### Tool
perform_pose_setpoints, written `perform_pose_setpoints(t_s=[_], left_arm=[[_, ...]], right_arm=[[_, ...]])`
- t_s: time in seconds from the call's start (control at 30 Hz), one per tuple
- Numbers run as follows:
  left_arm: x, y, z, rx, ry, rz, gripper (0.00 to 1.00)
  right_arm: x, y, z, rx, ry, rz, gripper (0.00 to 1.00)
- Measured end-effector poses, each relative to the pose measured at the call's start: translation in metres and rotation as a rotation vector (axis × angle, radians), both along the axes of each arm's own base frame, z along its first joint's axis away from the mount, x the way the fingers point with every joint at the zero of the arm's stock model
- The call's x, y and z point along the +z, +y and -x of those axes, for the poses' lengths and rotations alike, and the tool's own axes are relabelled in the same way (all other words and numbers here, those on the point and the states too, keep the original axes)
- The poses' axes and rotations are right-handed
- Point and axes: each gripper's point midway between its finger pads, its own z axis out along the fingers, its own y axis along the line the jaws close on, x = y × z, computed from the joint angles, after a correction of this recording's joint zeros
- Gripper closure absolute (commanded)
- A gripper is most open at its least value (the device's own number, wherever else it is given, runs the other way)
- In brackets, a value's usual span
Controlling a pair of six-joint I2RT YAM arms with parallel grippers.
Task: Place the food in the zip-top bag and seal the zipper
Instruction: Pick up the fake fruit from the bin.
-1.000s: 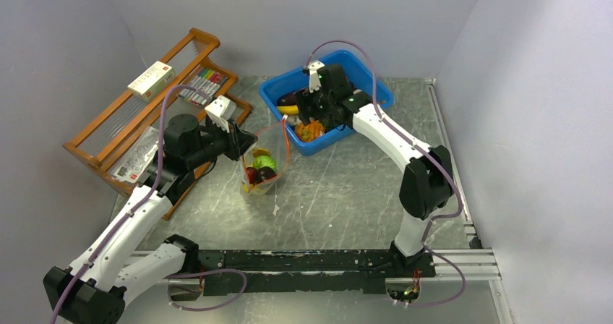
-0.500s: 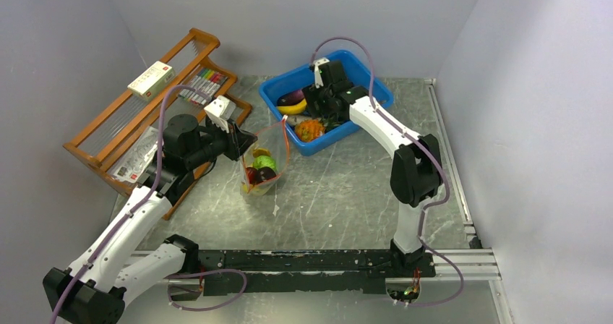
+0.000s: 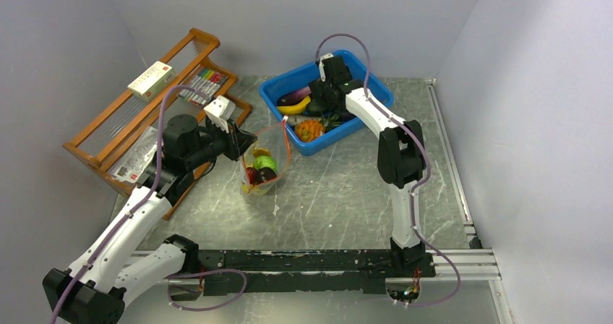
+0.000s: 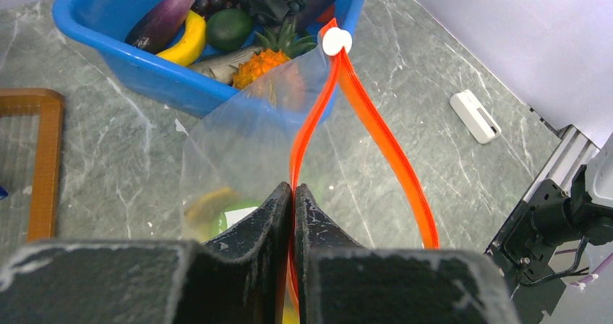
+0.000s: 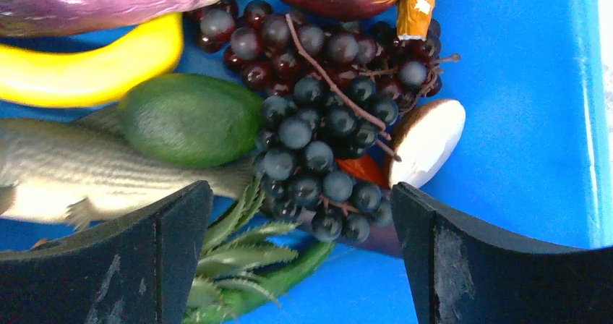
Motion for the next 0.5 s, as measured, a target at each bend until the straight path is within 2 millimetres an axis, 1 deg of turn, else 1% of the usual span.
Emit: perform_pose_setpoints(t_s=[0.13, 0.3, 0.4, 0.5], left_arm=[[0.001, 0.0, 0.0, 0.001, -0.004, 0.001, 0.93], [0.001, 0.001, 0.0, 0.005, -0.004, 0.0, 0.93], [0.001, 0.001, 0.0, 0.006, -0.004, 0.0, 0.93], [0.001, 0.001, 0.0, 0.006, -0.004, 0.0, 0.93]], right_arm=[[-0.014, -0.008, -0.013, -0.01, 0.014, 0.009, 0.0], [-0.022, -0.01, -0.024, -0.007, 0.021, 0.004, 0.0], [-0.029, -0.009, -0.027, -0.001, 0.031, 0.004, 0.01], [-0.034, -0.009, -0.027, 0.005, 0.042, 0.007, 0.04]])
